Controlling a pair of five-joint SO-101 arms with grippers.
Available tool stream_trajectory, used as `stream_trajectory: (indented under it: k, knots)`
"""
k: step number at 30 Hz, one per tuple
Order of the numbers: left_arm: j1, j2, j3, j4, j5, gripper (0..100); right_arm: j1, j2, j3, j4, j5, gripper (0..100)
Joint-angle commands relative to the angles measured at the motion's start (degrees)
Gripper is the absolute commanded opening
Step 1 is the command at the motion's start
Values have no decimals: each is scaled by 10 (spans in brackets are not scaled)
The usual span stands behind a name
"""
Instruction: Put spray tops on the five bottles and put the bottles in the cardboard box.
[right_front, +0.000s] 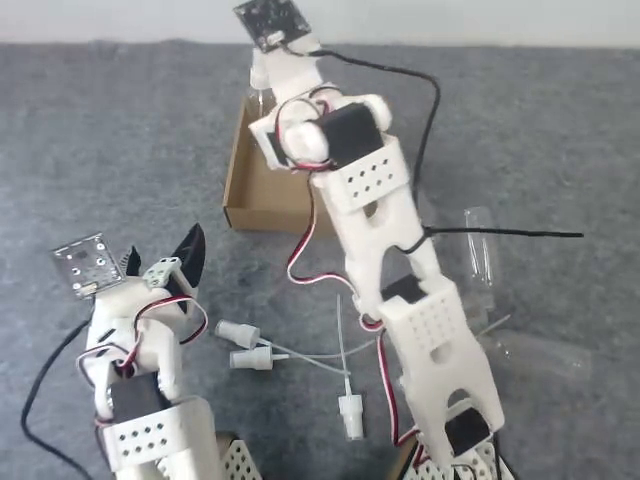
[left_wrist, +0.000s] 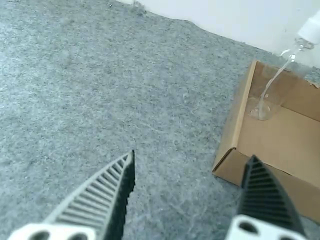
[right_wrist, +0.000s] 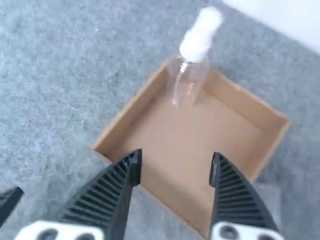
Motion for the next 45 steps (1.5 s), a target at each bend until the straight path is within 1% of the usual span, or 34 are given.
stream_trajectory:
  k: [1, 5, 9, 24, 29, 35, 39, 45]
  knots:
    - [-2, -6, -5, -17, 4, 315, 22, -102, 84, 25, 9, 184]
    - [-2, -6, -5, -17, 4, 315, 39, -161, 169, 24, 44, 184]
    - [-2, -6, -5, -17, 4, 315, 69, -192, 225, 23, 63, 184]
    - [-2, -6, -5, -17, 4, 315, 158, -192, 351, 16, 184, 184]
    - [-2, -6, -2, -17, 4, 315, 179, -191, 427, -35, 207, 184]
    - [-2, -6, 4, -30, 4, 315, 197, -191, 502, -105, 213, 184]
    - [-2, -6, 4, -30, 4, 315, 204, -191, 548, -153, 237, 184]
    - [-2, -6, 5, -30, 4, 315, 212, -183, 607, -224, 239, 184]
